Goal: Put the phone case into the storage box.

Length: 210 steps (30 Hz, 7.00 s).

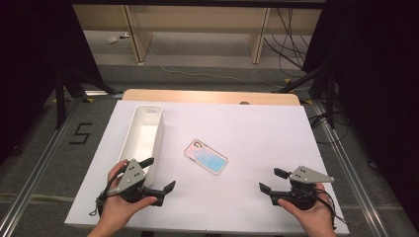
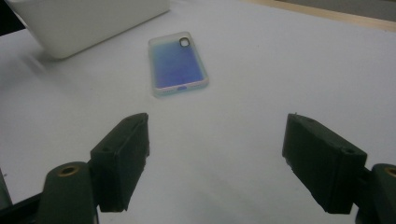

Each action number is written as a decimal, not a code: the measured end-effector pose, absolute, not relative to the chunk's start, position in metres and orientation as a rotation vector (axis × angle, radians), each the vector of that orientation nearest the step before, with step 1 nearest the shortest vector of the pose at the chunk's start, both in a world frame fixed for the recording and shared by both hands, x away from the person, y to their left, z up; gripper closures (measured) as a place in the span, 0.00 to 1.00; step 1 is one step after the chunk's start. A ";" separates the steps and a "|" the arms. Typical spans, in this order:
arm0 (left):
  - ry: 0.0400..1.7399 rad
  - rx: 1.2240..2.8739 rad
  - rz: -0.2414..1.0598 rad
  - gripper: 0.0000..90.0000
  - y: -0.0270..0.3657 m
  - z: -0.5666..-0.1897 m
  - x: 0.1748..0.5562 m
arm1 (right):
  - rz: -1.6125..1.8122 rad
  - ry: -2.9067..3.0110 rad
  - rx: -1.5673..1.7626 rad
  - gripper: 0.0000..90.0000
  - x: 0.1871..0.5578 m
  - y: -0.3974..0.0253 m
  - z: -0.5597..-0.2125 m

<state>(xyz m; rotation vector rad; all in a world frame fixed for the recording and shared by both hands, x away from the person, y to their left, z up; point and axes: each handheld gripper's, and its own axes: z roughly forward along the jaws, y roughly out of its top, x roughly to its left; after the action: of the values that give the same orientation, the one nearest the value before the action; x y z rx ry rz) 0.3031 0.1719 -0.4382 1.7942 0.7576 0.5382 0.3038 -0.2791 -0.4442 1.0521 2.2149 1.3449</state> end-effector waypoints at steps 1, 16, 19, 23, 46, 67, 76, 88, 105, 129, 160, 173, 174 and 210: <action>0.759 1.793 0.537 0.01 0.172 -0.438 0.303 | 1.346 2.214 1.048 0.27 0.304 -0.279 -0.444; 0.749 1.824 0.538 0.40 0.166 -0.434 0.305 | 1.343 2.217 1.061 0.30 0.305 -0.277 -0.444; 0.760 1.842 0.529 0.63 0.161 -0.434 0.308 | 1.320 2.227 1.036 0.32 0.304 -0.277 -0.443; 0.793 1.881 0.525 0.91 0.154 -0.432 0.311 | 1.341 2.220 1.030 0.33 0.306 -0.276 -0.444; 0.859 1.991 0.370 1.00 0.090 -0.434 0.364 | 1.338 2.228 1.031 0.33 0.309 -0.274 -0.446; 0.866 2.116 0.324 1.00 0.039 -0.452 0.398 | 1.313 2.262 1.051 0.32 0.309 -0.274 -0.446; 0.859 2.176 0.296 1.00 0.018 -0.466 0.405 | 1.338 2.238 1.042 0.32 0.309 -0.275 -0.447; 0.876 2.227 0.249 1.00 0.012 -0.477 0.405 | 1.337 2.240 1.043 0.32 0.309 -0.275 -0.447; 0.913 2.275 0.203 1.00 0.019 -0.481 0.406 | 1.338 2.239 1.038 0.32 0.309 -0.276 -0.447; 0.943 2.324 0.203 1.00 0.031 -0.477 0.409 | 1.338 2.246 1.053 0.32 0.308 -0.275 -0.447; 0.977 2.338 0.206 1.00 0.040 -0.475 0.410 | 1.337 2.242 1.039 0.32 0.309 -0.275 -0.447; 0.960 2.278 0.253 0.98 0.044 -0.469 0.404 | 1.340 2.237 1.038 0.32 0.309 -0.276 -0.447; 0.954 2.270 0.259 0.93 0.045 -0.467 0.403 | 1.340 2.238 1.038 0.32 0.309 -0.276 -0.447; 0.739 1.886 0.363 0.00 0.140 -0.433 0.322 | 1.346 2.237 1.053 0.26 0.313 -0.279 -0.450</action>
<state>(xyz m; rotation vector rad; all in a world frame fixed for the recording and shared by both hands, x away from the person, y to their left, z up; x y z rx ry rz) 0.3221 0.1397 -0.4327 1.8865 0.7387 0.3633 0.3130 -0.2789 -0.4496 1.0534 2.2369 1.3457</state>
